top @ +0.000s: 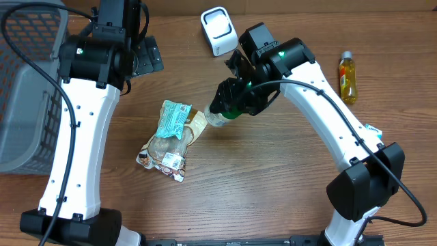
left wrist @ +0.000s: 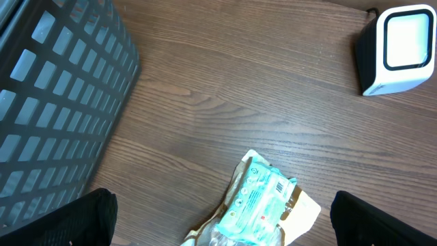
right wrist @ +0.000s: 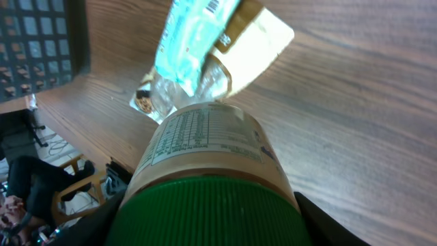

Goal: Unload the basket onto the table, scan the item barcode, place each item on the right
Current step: 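Carry the jar with the right gripper up to the white scanner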

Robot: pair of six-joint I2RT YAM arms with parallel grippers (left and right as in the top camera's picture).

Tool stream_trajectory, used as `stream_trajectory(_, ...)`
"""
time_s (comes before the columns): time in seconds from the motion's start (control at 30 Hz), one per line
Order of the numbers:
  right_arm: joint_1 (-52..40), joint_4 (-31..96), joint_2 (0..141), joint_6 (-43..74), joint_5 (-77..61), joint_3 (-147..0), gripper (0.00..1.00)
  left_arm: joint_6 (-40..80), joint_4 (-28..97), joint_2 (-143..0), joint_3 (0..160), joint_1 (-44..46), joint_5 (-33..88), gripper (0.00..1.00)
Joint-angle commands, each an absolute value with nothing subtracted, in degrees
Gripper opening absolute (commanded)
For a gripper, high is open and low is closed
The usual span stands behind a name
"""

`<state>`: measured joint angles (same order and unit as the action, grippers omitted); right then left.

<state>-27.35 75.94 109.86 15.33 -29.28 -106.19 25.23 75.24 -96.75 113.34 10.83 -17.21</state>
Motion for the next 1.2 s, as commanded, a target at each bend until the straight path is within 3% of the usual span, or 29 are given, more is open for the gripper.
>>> stream_trajectory(0.0, -26.92, 74.39, 108.01, 14.76, -31.22, -107.7, 0.04, 24.4, 75.18, -95.5, 114.5, 10.9, -18.02, 1.0)
stream_trajectory(0.43, -26.92, 73.01, 108.01, 14.76, -31.22, -107.7, 0.04, 24.4, 75.18, -95.5, 114.5, 10.9, -18.02, 1.0)
stream_trajectory(1.17, -25.32, 83.05, 108.01, 14.55, -36.32, -118.67, 0.04, 24.4, 75.18, -95.5, 114.5, 10.9, -18.02, 0.99)
